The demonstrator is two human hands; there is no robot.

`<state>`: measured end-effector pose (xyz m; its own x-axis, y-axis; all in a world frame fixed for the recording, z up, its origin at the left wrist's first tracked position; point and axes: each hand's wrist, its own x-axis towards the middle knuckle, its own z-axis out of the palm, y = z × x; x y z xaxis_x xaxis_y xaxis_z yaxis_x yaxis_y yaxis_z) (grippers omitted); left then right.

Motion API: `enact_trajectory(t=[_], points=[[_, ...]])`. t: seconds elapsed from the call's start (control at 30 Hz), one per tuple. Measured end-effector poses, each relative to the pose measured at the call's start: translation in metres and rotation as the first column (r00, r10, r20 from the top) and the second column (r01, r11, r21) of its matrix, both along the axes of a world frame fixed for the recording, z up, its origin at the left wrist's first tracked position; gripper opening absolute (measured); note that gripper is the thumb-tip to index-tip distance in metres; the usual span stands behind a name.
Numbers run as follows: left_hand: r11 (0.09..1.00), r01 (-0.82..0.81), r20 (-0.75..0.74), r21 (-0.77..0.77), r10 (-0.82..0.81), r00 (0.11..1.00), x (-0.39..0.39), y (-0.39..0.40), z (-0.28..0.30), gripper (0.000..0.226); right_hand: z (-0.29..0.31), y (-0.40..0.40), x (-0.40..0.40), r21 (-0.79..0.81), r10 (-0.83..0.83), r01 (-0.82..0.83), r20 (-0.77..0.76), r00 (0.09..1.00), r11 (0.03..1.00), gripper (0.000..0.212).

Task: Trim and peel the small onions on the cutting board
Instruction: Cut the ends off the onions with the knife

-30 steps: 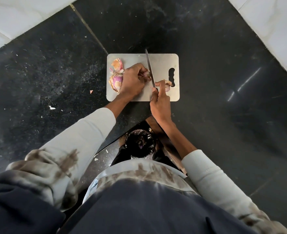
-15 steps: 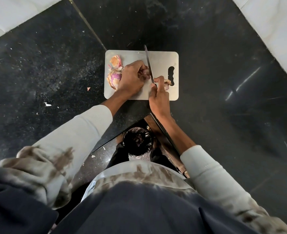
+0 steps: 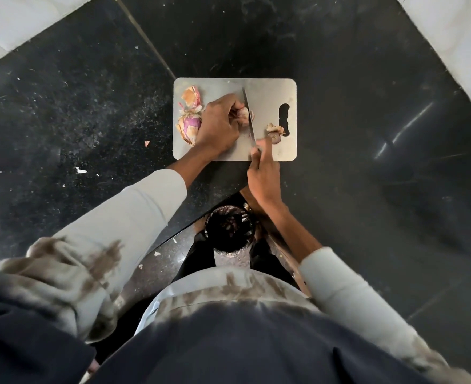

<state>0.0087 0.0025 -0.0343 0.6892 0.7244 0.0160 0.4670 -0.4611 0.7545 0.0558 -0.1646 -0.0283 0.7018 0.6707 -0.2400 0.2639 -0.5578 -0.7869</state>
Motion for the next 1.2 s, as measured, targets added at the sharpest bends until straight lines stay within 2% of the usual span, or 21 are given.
enact_trajectory(t=[0.1, 0.23, 0.4, 0.57, 0.9, 1.2], points=[[1.0, -0.01, -0.02, -0.005, 0.01, 1.0, -0.002, -0.002, -0.002, 0.022, -0.002, -0.016, -0.013, -0.002, -0.002, 0.002, 0.038, 0.999, 1.0, 0.019], [1.0, 0.009, -0.022, -0.006, -0.009, 1.0, -0.001, -0.003, 0.001, 0.02, 0.003, -0.006, -0.011, -0.014, -0.033, 0.033, 0.048, 0.998, 0.999, 0.033], [1.0, 0.003, -0.044, -0.001, -0.003, 0.999, -0.002, -0.002, 0.006, 0.02, 0.006, -0.016, -0.007, 0.006, -0.023, 0.023, 0.001, 1.0, 1.0, 0.029], [1.0, 0.021, -0.062, -0.014, -0.022, 0.998, -0.003, -0.001, 0.011, 0.022, 0.014, -0.022, 0.014, 0.137, -0.052, 0.039, 0.093, 0.994, 0.99, 0.029], [0.998, -0.026, -0.086, -0.052, 0.021, 0.996, 0.001, -0.008, 0.013, 0.027, 0.015, -0.025, 0.089, 0.037, -0.38, 0.378, 0.111, 0.918, 0.925, 0.034], [0.997, -0.041, -0.097, -0.059, 0.035, 0.995, 0.002, -0.01, 0.014, 0.025, 0.001, -0.024, 0.101, 0.009, -0.412, 0.419, 0.201, 0.889, 0.908, 0.035]])
